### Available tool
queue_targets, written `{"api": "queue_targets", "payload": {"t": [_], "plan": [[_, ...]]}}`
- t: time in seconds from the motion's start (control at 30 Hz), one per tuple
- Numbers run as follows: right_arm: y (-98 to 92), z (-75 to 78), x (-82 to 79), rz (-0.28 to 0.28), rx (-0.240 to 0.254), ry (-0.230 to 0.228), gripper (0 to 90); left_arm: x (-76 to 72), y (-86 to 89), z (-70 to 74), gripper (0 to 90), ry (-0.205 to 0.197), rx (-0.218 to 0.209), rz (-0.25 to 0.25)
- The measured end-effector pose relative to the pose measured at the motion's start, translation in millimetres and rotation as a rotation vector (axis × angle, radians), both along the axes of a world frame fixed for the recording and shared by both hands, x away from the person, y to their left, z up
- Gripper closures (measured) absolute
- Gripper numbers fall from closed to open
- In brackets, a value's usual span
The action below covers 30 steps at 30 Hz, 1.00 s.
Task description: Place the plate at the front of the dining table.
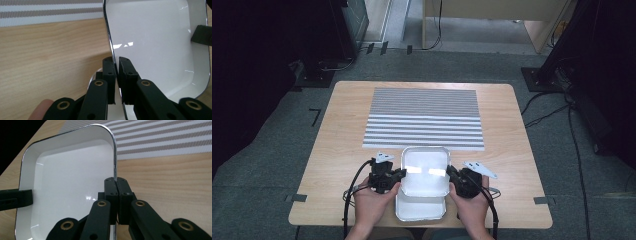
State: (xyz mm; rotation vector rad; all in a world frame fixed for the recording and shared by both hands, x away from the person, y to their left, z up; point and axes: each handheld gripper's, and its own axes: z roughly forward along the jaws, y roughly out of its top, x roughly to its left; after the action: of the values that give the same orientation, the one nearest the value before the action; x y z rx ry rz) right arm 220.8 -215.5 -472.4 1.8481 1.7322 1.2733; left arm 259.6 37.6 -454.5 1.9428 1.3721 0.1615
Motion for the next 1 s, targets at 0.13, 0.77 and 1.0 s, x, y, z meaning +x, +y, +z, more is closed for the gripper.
{"api": "queue_targets", "payload": {"t": [0.13, 0.77, 1.0], "plan": [[2.0, 7.8, 15.4, 0.004, -0.007, -0.011, 90.0, 12.3, 1.4, 5.7, 85.7, -0.009, -0.009, 0.010], [2.4, 18.1, 91.6, 0.009, 0.004, 0.000, 90.0, 88.4, 1.1, 15.6, 86.9, 0.002, -0.023, 0.055], [3.4, 10.9, 125.3, 0.011, 0.008, 0.030, 90.0, 121.8, 0.7, 8.6, 87.6, 0.033, -0.018, 0.074]]}}
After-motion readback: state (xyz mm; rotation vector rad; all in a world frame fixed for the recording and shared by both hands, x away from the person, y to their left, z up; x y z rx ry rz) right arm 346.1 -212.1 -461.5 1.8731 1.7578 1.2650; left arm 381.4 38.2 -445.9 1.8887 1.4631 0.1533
